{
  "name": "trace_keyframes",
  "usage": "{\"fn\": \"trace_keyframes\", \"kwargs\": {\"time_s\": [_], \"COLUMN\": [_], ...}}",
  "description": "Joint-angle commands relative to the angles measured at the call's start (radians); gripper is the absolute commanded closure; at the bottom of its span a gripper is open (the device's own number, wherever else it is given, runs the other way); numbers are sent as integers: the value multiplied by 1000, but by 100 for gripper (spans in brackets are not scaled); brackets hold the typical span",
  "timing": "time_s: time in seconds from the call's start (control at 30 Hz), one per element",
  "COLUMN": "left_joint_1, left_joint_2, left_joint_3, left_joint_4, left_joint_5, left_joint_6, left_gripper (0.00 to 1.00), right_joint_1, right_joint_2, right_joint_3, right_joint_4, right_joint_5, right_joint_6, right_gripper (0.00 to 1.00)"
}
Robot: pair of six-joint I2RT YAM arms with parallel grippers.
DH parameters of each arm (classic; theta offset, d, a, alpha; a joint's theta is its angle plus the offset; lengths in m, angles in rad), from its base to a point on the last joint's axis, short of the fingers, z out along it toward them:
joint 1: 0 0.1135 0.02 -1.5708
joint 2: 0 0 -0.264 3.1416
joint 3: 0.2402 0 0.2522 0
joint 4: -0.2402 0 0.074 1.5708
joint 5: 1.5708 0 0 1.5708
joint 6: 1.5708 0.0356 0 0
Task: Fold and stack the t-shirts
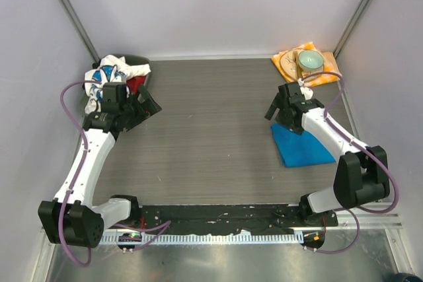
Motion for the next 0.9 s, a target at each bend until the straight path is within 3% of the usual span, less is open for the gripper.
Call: {"fn": "trace_keyframes", "kwargs": {"time_s": [0.0,0.23,0.5,0.87], "left_joint_1": [0,1,1,1], "left_joint_2": [-1,5,16,19], "left_joint_3": [2,-7,-13,-26], "left_joint_4": [44,48,53,58], "left_joint_5": [6,-2,-5,-11], "left_joint_6": [5,10,13,17], "left_gripper": [0,0,0,0], "right_joint_1": [4,5,5,4], "right_joint_2": [67,111,150,145], "right_joint_3": [7,-54,-51,-183], "right_joint_4": [174,390,366,367], "right_joint_5": [-150,-265,-187,-107], "right_joint_6": [-30,-54,-108,-109], "right_gripper": [0,0,0,0]}}
